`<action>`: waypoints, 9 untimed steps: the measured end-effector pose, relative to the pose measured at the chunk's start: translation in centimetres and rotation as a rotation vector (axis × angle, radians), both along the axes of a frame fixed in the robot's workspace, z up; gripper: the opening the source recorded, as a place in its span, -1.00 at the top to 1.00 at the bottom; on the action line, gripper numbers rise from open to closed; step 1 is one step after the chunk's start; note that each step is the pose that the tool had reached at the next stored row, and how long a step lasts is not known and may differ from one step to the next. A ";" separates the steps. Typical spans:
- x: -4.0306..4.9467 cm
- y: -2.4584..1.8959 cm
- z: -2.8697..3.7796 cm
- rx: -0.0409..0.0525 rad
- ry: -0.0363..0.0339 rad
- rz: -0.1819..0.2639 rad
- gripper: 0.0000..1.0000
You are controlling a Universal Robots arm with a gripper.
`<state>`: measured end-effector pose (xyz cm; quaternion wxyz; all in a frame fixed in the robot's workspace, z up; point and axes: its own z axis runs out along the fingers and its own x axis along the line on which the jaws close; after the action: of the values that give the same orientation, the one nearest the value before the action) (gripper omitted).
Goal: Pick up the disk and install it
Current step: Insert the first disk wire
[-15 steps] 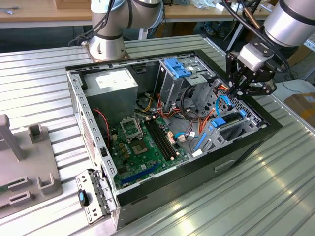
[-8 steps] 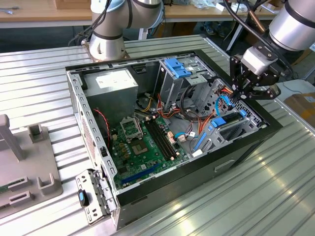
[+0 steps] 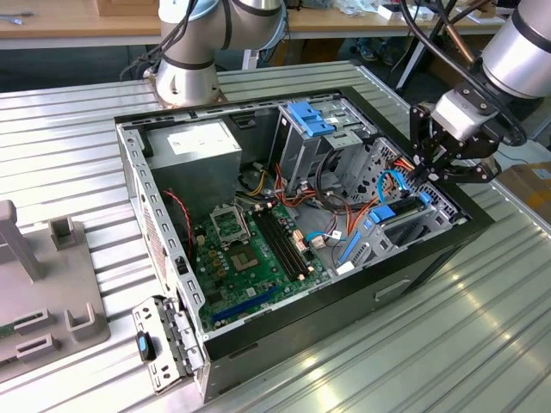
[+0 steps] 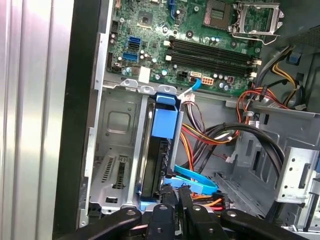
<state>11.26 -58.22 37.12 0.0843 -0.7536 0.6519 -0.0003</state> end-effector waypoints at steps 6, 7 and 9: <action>-1.81 -0.15 -0.15 0.0009 0.0001 -0.005 0.68; -1.81 -0.14 -0.13 0.0010 0.0000 -0.005 0.68; -1.81 -0.13 -0.02 0.0010 0.0001 -0.005 0.68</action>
<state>9.45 -58.35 37.10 0.0846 -0.7521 0.6536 -0.0001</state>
